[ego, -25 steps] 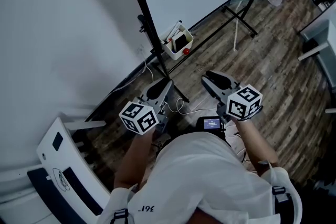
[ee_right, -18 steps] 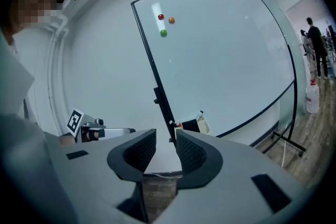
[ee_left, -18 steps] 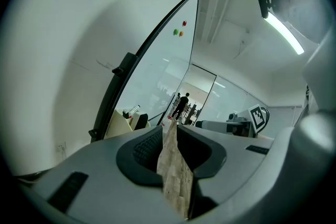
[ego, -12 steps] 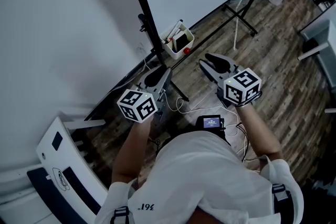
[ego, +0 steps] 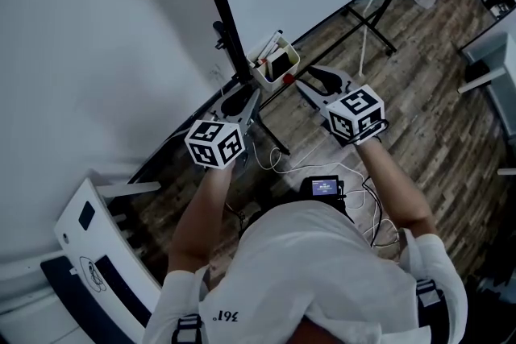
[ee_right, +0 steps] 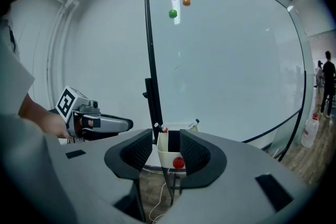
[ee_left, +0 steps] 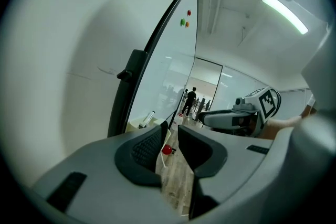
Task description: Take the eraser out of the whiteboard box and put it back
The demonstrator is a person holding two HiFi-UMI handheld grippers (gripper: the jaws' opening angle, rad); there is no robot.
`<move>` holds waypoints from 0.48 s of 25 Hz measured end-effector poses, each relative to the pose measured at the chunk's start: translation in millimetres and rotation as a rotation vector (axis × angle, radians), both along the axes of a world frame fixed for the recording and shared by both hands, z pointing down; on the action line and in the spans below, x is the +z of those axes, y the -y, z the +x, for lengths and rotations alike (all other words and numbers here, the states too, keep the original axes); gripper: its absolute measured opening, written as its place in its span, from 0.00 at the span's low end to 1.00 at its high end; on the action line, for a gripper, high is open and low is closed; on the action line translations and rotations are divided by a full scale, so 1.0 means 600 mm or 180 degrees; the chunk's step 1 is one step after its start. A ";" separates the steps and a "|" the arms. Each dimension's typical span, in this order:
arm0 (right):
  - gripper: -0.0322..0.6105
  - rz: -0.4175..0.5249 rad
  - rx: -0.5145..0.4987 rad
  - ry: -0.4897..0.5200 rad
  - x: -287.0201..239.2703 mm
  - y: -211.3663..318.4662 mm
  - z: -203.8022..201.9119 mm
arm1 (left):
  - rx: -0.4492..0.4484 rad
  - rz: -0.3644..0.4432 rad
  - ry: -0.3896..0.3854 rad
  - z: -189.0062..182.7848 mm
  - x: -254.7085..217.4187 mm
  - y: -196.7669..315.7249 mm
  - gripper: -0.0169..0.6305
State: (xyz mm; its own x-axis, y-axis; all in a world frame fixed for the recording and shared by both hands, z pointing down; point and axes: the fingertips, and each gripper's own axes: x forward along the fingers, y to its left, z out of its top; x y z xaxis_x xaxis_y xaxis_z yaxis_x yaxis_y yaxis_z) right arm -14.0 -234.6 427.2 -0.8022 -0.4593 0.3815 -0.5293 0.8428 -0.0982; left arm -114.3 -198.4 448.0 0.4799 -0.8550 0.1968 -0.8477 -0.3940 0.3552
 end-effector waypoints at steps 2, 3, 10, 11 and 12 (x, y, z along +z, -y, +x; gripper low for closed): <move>0.31 -0.0004 -0.0004 -0.0054 0.009 0.010 -0.008 | -0.0014 -0.0033 0.0030 -0.002 0.010 0.010 0.18; 0.31 -0.0005 -0.0007 -0.0076 0.012 0.014 -0.011 | -0.0022 -0.0055 0.0036 -0.003 0.014 0.014 0.19; 0.36 -0.0037 -0.0030 -0.0211 0.038 0.044 -0.038 | -0.0017 -0.0193 0.0130 -0.008 0.054 0.043 0.22; 0.36 -0.0051 -0.0031 -0.0227 0.043 0.047 -0.042 | -0.0019 -0.0218 0.0143 -0.009 0.060 0.047 0.22; 0.37 -0.0068 -0.0029 -0.0240 0.049 0.051 -0.046 | -0.0027 -0.0249 0.0141 -0.010 0.067 0.050 0.22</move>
State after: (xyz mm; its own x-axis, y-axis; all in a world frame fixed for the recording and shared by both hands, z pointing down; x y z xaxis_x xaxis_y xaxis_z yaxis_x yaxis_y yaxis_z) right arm -41.7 -265.3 456.5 -0.7749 -0.4431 0.4508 -0.5281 0.8457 -0.0765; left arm -120.1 -228.3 488.2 0.4620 -0.8402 0.2839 -0.8664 -0.3593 0.3467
